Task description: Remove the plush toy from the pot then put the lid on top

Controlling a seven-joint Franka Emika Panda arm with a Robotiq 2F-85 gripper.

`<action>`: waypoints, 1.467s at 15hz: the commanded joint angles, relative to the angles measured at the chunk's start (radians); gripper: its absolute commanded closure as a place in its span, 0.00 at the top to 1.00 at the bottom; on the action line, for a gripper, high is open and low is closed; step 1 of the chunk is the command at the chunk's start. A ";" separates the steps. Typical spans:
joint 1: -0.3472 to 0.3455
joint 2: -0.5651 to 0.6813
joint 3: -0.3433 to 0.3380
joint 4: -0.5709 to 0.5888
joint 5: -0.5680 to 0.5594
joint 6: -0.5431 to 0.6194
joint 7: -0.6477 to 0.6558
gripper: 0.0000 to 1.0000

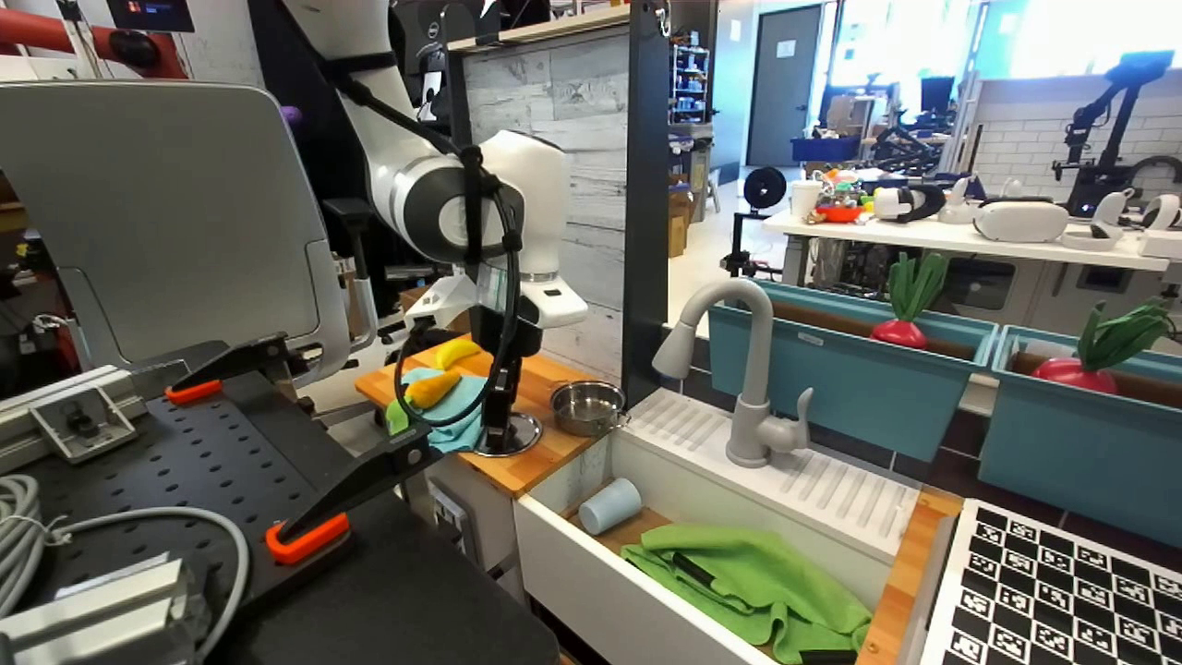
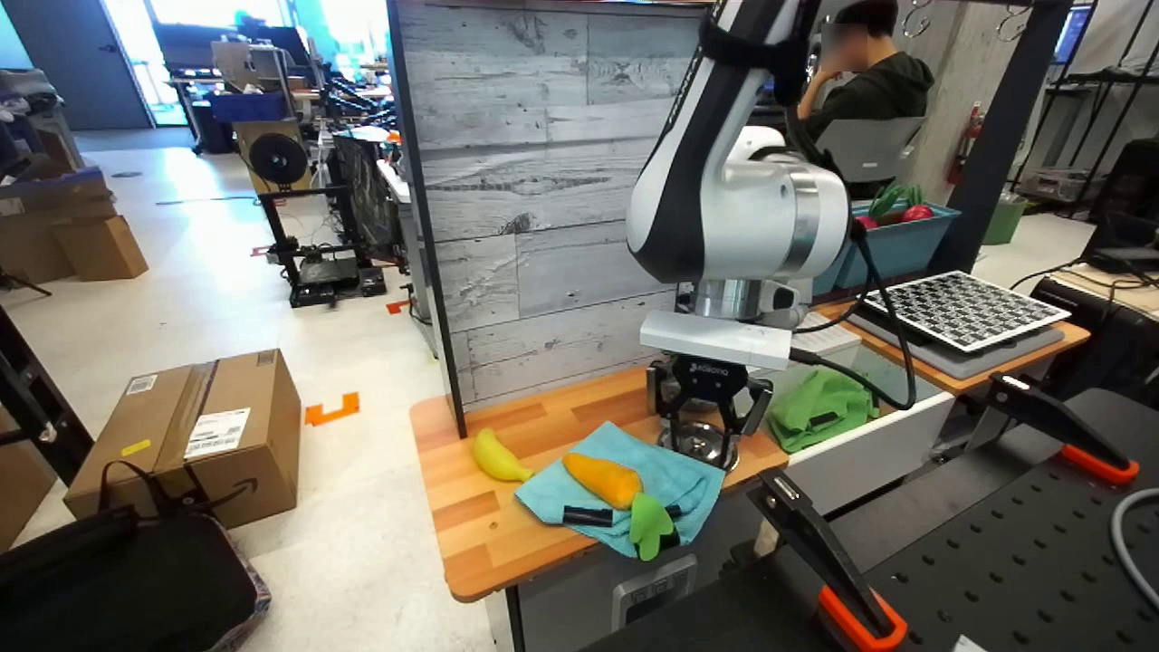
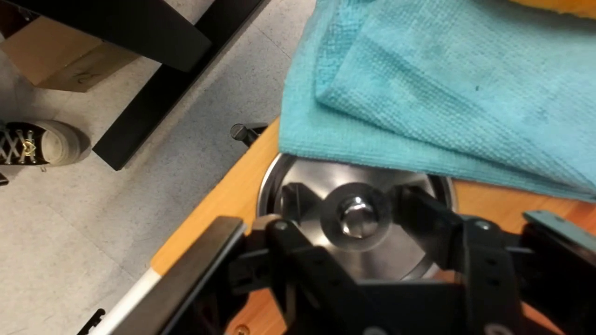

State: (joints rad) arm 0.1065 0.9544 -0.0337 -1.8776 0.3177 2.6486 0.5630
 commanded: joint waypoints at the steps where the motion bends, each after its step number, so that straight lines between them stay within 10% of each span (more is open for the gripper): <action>1: 0.030 0.015 -0.023 0.027 -0.010 -0.022 0.018 0.29; 7: 0.025 -0.018 -0.025 0.014 -0.013 -0.038 0.005 0.00; 22: 0.101 -0.236 -0.119 -0.211 -0.113 -0.021 0.019 0.05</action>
State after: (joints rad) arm 0.2069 0.7943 -0.1344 -2.0517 0.2211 2.6487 0.5666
